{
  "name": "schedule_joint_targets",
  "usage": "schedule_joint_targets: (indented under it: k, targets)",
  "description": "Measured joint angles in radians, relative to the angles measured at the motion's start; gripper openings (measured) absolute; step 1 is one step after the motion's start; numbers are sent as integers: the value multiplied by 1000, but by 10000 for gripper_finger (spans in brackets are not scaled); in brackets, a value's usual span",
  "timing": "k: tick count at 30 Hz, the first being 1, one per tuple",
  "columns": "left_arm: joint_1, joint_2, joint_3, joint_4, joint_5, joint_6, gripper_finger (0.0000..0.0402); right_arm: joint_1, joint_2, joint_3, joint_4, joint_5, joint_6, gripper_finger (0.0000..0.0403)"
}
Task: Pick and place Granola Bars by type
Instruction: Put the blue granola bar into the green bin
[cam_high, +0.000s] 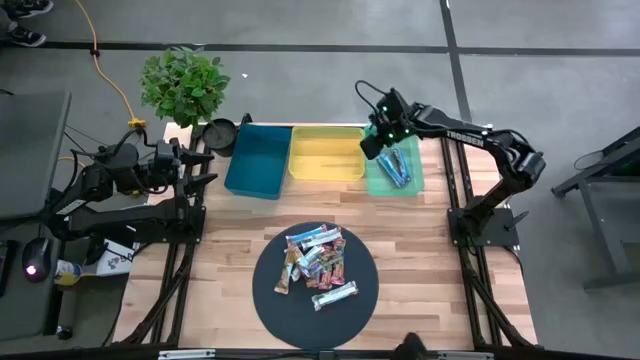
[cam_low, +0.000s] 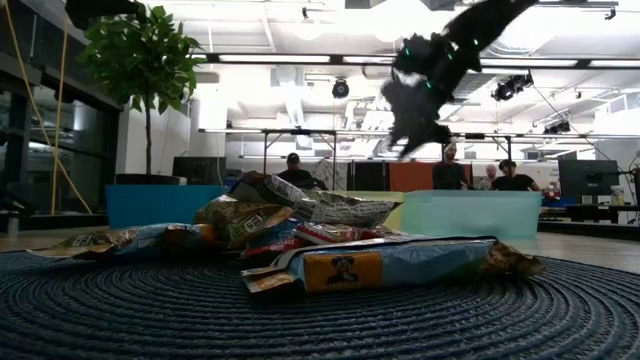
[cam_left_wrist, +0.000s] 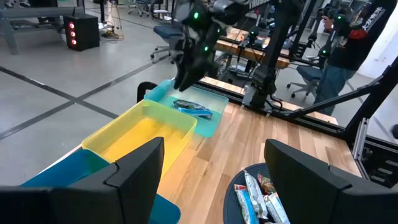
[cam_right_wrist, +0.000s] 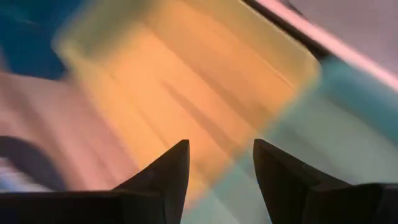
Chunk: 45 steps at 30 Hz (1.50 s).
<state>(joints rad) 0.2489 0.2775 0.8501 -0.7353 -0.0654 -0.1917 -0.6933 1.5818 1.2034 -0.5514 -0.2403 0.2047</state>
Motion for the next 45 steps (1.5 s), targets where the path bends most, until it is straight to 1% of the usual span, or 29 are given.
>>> schedule_joint_targets:
  k: [4, 6, 8, 11, 14, 19, 22, 26, 31, 37, 41, 45]
  targets:
    - [0, 0, 0, 0, 0, 0, 273, 69, 0, 69, 91, -145, -24, 161]
    - [0, 0, 0, 0, 0, 0, 273, 120, 0, 94, 123, -197, -50, 162]
    - [0, 0, 0, 0, 0, 0, 273, 180, 0, 118, 129, -234, -92, 164]
    - [0, 0, 0, 0, 0, 0, 273, 277, 0, 142, 130, -238, -156, 167]
    - [0, 0, 0, 0, 0, 0, 273, 378, 0, 156, 130, -201, -221, 168]
    - [0, 0, 0, 0, 0, 2, 273, 550, 1, 158, 116, -11, -335, 169]
    - [0, 0, 0, 0, 0, 3, 273, 637, 7, 157, 99, 81, -360, 168]
    - [0, 0, 0, 0, 1, 3, 273, 719, 14, 157, 67, 151, -347, 165]
    - [0, 0, 0, 0, 5, 3, 273, 790, 38, 158, 49, 178, -310, 165]
    - [0, 0, 0, 0, 10, 3, 273, 878, 133, 157, 12, 150, -300, 165]
    - [0, 0, 0, 0, 11, 3, 273, 901, 177, 157, 13, 132, -237, 165]
    - [0, 0, 0, 0, 11, 3, 273, 910, 206, 157, 8, 129, -230, 165]
